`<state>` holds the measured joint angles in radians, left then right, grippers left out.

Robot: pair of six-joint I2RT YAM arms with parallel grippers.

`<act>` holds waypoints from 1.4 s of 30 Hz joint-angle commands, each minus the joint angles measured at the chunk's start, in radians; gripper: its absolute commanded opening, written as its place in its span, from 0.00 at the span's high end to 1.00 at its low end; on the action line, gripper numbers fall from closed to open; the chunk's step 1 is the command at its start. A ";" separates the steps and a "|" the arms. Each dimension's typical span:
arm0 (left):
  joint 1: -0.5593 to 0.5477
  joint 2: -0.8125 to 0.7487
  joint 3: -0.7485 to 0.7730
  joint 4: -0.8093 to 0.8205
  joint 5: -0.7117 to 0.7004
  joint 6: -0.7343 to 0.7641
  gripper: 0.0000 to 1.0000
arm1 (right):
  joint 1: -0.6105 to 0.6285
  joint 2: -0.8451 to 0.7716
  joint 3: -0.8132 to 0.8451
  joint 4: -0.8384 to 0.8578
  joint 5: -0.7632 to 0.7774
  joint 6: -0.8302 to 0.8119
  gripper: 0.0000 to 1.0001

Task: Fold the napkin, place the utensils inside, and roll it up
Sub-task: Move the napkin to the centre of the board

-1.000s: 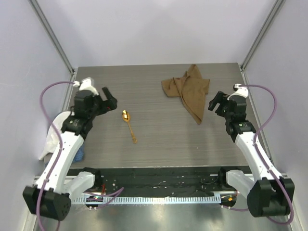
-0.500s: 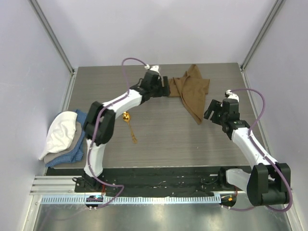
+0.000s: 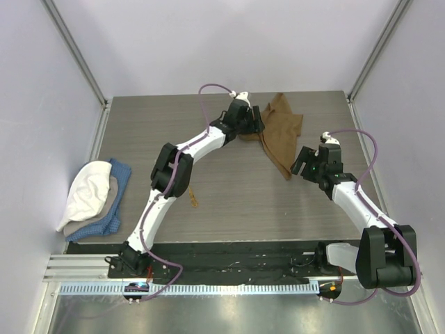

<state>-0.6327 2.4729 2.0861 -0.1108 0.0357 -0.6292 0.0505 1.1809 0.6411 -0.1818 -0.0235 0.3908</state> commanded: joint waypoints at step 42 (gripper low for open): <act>-0.070 -0.749 -1.176 0.375 0.138 -0.150 0.79 | 0.394 0.301 0.313 0.093 0.073 0.103 0.23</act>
<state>-0.6762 1.8233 0.9890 0.2047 0.1341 -0.7464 0.3786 1.4010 0.8658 -0.1532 0.0086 0.4526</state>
